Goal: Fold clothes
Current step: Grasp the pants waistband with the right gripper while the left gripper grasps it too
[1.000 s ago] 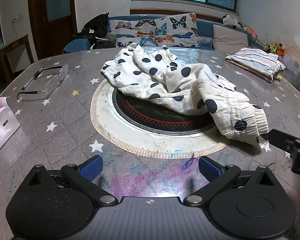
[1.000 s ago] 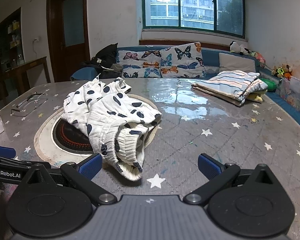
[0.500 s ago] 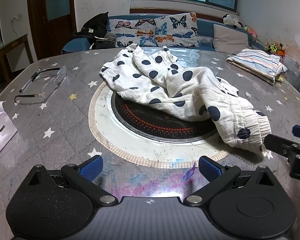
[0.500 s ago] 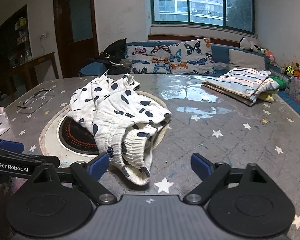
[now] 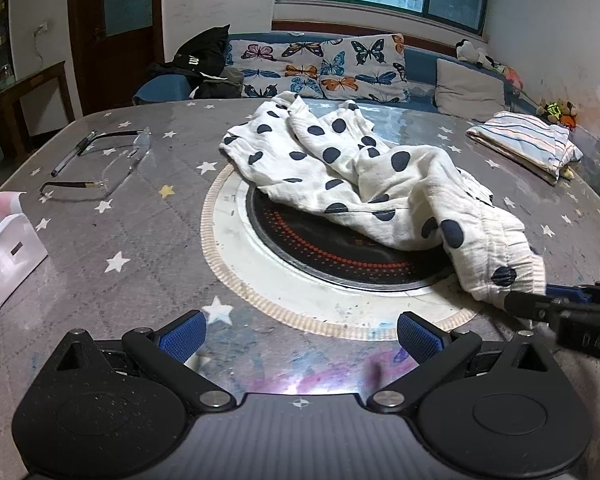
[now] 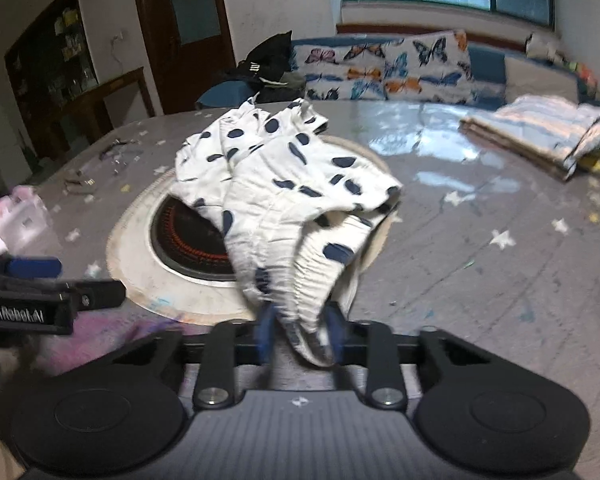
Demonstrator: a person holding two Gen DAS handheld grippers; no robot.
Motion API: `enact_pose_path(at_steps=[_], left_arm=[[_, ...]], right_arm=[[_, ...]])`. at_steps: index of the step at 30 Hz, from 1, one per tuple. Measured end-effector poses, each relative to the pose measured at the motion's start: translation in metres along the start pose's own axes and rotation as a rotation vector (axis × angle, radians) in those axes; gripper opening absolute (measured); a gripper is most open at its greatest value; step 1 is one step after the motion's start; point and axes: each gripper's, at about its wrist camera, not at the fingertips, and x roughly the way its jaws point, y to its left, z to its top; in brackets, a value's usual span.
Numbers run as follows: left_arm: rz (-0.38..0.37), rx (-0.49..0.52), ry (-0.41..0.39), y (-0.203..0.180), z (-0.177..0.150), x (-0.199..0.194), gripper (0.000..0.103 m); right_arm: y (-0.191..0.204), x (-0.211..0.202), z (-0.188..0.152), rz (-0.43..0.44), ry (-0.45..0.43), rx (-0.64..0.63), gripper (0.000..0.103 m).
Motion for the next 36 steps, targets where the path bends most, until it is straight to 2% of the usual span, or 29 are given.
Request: enact_pose_path(at_steps=[2, 4, 7, 13, 16, 23, 28, 30, 32, 36], left_arm=[[-0.007, 0.0, -0.007, 0.003, -0.003, -0.004, 0.103], [-0.015, 0.0, -0.014, 0.006, -0.005, -0.008, 0.103], [-0.052, 0.022, -0.036, 0.005, -0.011, -0.017, 0.103], [-0.137, 0.1, -0.089, -0.007, -0.021, -0.036, 0.103], [-0.171, 0.128, -0.113, -0.015, -0.023, -0.042, 0.103], [-0.214, 0.182, -0.186, -0.025, -0.024, -0.05, 0.102], [-0.209, 0.214, -0.235, -0.025, -0.025, -0.049, 0.078], [-0.204, 0.223, -0.247, -0.024, -0.026, -0.049, 0.058], [-0.207, 0.213, -0.242, -0.02, -0.025, -0.046, 0.043], [-0.214, 0.214, -0.234, -0.013, -0.026, -0.041, 0.034]], right_arm=[[-0.006, 0.0, 0.004, 0.07, 0.017, 0.072, 0.011], [-0.014, 0.0, 0.009, 0.185, 0.041, 0.171, 0.008], [-0.018, 0.0, 0.014, 0.331, 0.065, 0.27, 0.008], [-0.017, 0.006, 0.023, 0.541, 0.101, 0.4, 0.008], [-0.013, 0.012, 0.028, 0.611, 0.125, 0.441, 0.008], [0.006, 0.013, 0.034, 0.686, 0.171, 0.394, 0.008], [0.012, 0.013, 0.039, 0.703, 0.186, 0.365, 0.009], [0.014, 0.012, 0.04, 0.703, 0.187, 0.354, 0.011], [0.014, 0.009, 0.041, 0.697, 0.177, 0.345, 0.013], [0.012, 0.001, 0.042, 0.679, 0.148, 0.325, 0.019]])
